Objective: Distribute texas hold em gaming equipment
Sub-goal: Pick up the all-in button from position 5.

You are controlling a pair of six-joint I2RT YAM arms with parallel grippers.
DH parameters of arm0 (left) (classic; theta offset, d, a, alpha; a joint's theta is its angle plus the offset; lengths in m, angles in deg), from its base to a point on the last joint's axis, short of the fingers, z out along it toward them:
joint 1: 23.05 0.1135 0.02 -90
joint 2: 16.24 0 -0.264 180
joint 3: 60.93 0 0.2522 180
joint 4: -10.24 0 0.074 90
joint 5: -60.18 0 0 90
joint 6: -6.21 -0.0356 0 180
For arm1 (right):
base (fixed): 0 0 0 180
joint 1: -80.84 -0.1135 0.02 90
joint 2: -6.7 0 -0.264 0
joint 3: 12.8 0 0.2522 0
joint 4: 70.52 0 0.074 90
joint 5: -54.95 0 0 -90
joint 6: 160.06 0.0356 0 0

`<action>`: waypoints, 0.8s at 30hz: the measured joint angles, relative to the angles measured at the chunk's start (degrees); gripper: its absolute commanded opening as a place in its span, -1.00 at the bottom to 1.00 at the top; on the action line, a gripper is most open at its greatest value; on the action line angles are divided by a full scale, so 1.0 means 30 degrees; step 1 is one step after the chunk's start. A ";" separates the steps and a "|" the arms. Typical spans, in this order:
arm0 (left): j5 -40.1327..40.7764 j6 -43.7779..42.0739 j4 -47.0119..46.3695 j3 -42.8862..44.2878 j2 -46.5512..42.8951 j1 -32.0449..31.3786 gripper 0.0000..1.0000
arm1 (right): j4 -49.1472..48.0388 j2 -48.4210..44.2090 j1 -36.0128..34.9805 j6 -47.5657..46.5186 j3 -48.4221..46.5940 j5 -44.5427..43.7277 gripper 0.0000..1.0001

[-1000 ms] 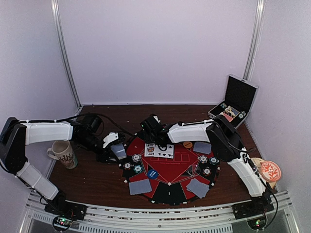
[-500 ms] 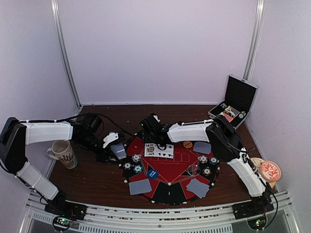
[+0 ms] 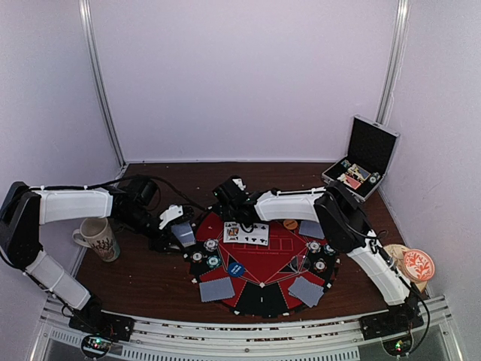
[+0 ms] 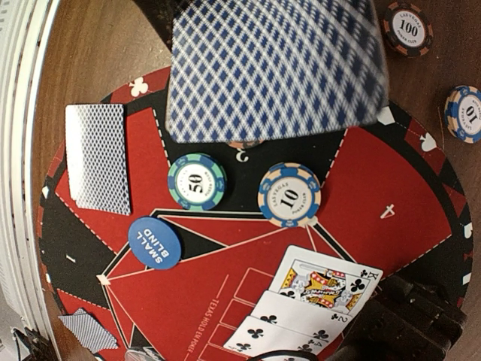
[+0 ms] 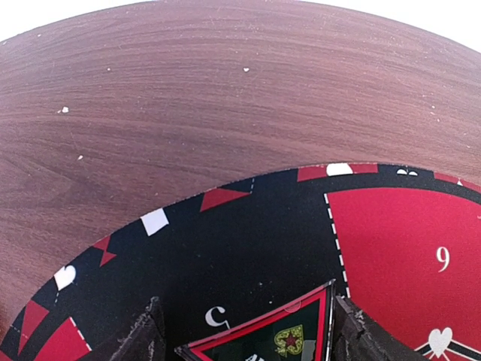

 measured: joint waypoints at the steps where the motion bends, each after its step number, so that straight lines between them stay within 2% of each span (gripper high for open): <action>1: -0.0007 -0.0007 0.0000 0.0000 0.0000 0.0000 -0.30 | 0.0007 0.0073 0.0000 0.0000 -0.0087 -0.0073 0.50; 10: -0.0007 -0.0015 0.0000 0.0000 0.0000 0.0000 -0.30 | 0.0255 0.0350 0.0007 -0.0015 -0.0597 -0.0313 0.24; 24: -0.0007 -0.0015 0.0000 -0.0007 0.0000 0.0000 -0.30 | -0.1916 -0.0714 0.0044 -0.0663 0.1770 -0.0015 0.15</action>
